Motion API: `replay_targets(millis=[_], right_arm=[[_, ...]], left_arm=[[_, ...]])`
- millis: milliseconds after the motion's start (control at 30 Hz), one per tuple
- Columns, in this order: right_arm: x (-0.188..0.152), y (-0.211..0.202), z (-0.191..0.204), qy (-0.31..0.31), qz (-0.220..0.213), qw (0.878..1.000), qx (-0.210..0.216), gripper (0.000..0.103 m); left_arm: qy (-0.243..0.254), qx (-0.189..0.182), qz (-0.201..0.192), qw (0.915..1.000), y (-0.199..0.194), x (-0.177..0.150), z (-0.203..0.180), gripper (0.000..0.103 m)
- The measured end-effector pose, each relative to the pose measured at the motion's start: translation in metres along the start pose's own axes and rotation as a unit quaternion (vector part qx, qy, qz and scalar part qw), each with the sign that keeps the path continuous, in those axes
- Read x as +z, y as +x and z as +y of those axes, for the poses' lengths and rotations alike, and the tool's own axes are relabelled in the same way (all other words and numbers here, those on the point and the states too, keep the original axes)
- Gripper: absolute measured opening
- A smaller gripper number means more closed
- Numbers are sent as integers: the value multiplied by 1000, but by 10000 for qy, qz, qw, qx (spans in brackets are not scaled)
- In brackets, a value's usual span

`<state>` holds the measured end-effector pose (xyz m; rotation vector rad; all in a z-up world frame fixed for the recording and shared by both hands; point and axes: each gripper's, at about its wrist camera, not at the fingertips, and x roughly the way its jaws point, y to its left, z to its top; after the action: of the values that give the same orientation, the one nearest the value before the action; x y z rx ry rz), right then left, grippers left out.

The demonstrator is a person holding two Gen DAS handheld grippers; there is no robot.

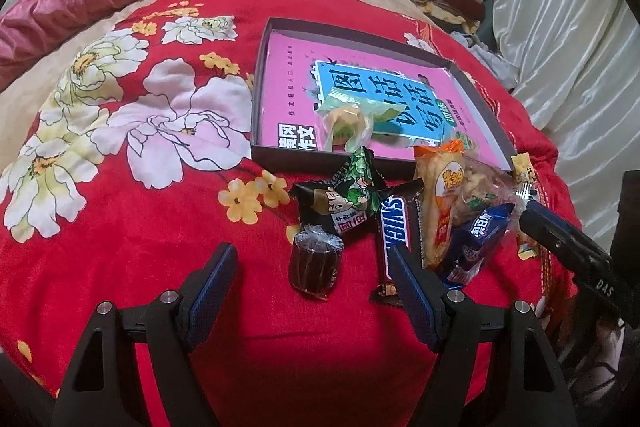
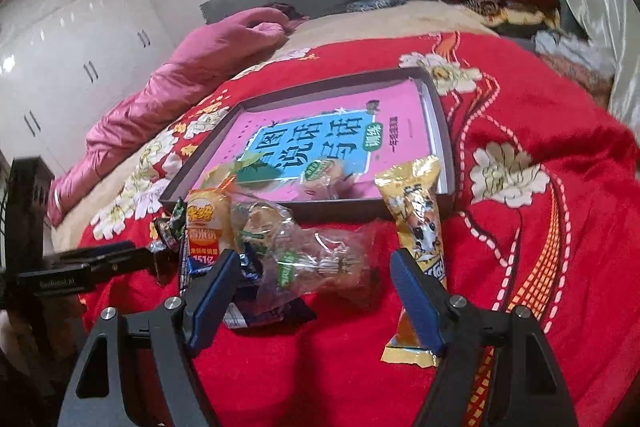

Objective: Organize snacks
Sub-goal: 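Withdraw both open grippers from the tray back toward the snack pile, then grasp the dark round chocolate with left gripper while right grasps clear pastry bag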

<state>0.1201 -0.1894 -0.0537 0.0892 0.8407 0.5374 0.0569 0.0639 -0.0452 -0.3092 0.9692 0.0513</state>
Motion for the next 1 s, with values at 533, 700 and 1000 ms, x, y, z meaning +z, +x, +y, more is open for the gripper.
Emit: replay_targets(millis=[533,700,1000], right_arm=[[2,16,-9,144,90,9996,224,74],[4,29,-7,50,245,9996,115,69],[5,40,-3,-209,319,9993,47,69]], left_arm=[[-60,112,-13,9999,9,-3,8,79],[-19,46,-40,10000,12,-3,6,71],[30,-39,43,10000,23,-3,-1,67]])
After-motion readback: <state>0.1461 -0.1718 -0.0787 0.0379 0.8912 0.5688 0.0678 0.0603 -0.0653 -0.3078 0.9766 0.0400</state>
